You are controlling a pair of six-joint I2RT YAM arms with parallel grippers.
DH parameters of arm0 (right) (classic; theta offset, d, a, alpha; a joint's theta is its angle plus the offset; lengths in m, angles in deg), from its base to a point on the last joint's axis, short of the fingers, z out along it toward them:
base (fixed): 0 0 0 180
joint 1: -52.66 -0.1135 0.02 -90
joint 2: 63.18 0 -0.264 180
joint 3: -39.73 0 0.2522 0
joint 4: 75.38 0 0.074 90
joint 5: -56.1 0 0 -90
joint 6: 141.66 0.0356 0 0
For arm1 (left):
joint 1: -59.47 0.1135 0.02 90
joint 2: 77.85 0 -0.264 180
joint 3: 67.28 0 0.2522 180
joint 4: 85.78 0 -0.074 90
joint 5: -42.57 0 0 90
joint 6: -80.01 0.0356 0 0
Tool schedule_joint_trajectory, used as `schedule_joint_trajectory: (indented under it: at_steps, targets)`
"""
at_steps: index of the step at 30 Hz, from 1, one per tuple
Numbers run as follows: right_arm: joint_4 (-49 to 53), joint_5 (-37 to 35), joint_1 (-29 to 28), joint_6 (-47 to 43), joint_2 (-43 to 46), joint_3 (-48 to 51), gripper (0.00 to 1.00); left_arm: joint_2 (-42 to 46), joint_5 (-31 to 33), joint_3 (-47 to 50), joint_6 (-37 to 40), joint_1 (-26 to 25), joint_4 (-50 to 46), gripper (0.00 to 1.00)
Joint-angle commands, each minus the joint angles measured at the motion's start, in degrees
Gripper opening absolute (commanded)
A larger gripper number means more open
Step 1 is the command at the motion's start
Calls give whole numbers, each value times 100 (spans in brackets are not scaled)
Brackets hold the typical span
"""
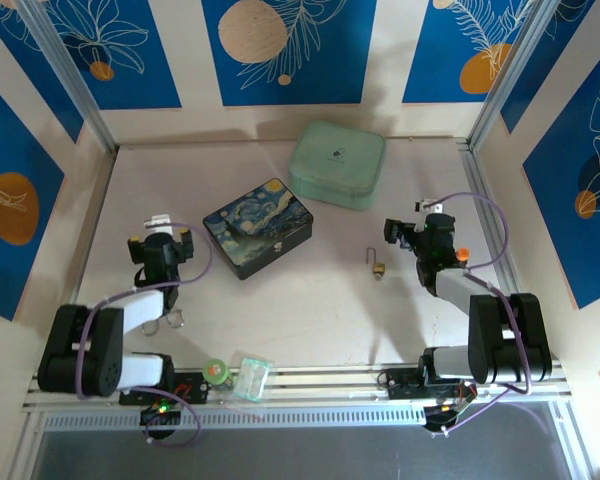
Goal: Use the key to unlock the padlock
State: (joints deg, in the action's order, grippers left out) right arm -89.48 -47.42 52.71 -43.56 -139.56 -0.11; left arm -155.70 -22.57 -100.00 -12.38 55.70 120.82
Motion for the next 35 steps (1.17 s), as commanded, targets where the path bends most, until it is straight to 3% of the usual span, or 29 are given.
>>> schedule_joint_trajectory:
  at_steps: [1,3,6,11,13,18,35]
  targets:
    - [-1153,533,156,102,-105,281,100,-556,-700,230,-201,153,1685,100]
    - [-1569,617,170,83,-247,448,99,-469,-904,71,-169,128,1195,100]
    - [-1732,636,157,74,-537,406,99,-583,-1224,-21,-27,131,1186,99]
    - [-2029,391,-65,-142,-1076,305,99,-976,-1610,162,85,131,1857,100]
    - [-1983,329,-113,-177,-1087,270,99,-1237,-1624,254,181,107,2442,100]
    - [-1940,341,-102,-176,-1081,270,99,-1158,-1518,-101,244,16,1612,100]
    - [-1926,443,-70,-170,-1064,261,99,-1180,-1344,-115,310,-79,1629,100]
